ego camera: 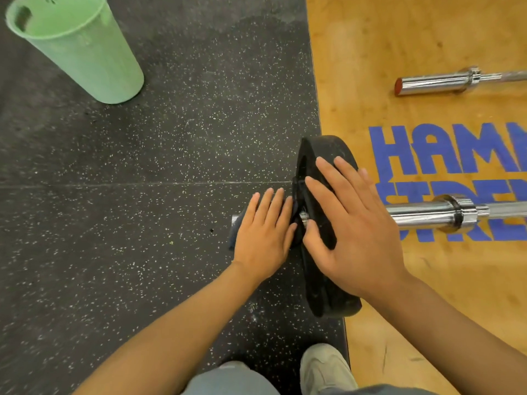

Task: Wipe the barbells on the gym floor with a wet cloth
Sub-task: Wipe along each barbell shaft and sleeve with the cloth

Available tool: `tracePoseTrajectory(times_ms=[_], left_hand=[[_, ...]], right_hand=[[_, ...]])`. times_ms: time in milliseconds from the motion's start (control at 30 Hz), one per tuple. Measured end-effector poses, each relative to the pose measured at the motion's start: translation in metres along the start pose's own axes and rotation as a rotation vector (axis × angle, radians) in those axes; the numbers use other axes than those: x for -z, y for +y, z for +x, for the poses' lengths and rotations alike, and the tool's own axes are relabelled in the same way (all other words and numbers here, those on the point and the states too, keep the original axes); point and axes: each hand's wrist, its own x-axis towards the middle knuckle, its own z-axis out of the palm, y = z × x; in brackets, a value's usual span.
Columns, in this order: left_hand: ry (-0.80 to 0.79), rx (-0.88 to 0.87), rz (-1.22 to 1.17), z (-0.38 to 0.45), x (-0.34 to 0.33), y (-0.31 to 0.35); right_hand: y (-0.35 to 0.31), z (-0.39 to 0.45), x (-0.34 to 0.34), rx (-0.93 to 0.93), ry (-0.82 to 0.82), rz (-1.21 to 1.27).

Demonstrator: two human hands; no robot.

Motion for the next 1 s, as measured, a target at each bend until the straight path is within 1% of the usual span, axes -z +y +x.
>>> tracePoseTrajectory(times_ms=[200,333,467,533,633,733,800,867,933,1000], left_hand=[[0.014,-0.007,0.056,0.002,-0.009,0.012],[0.009,-0.039,0.057,0.002,-0.005,0.008],[0.061,0.070,0.077,-0.010,-0.007,-0.010],[0.088,0.109,0.076,-0.010,-0.009,-0.003],[0.117,0.016,0.044,-0.002,-0.017,0.021],[0.107,-0.035,0.038,-0.001,-0.018,0.018],[0.095,0.017,0.051,-0.012,-0.015,0.001],[0.115,0.089,0.074,-0.022,-0.013,-0.012],[0.128,0.146,0.074,-0.024,-0.013,-0.008],[0.131,0.128,0.066,-0.017,-0.016,0.008]], right_hand=[[-0.002,0.000,-0.001,-0.001,0.033,0.015],[0.000,-0.001,0.000,0.008,0.017,0.014],[-0.001,-0.002,-0.001,0.015,0.029,0.018],[-0.002,-0.002,-0.002,0.013,0.035,0.014],[-0.002,-0.002,0.000,0.013,0.024,0.009],[-0.001,-0.002,0.001,0.009,-0.003,0.013],[-0.001,-0.002,0.001,0.014,-0.010,0.023],[-0.001,-0.003,0.000,0.017,-0.002,0.013],[-0.001,-0.004,-0.001,0.016,0.009,0.001],[-0.002,-0.004,-0.001,0.012,0.012,-0.006]])
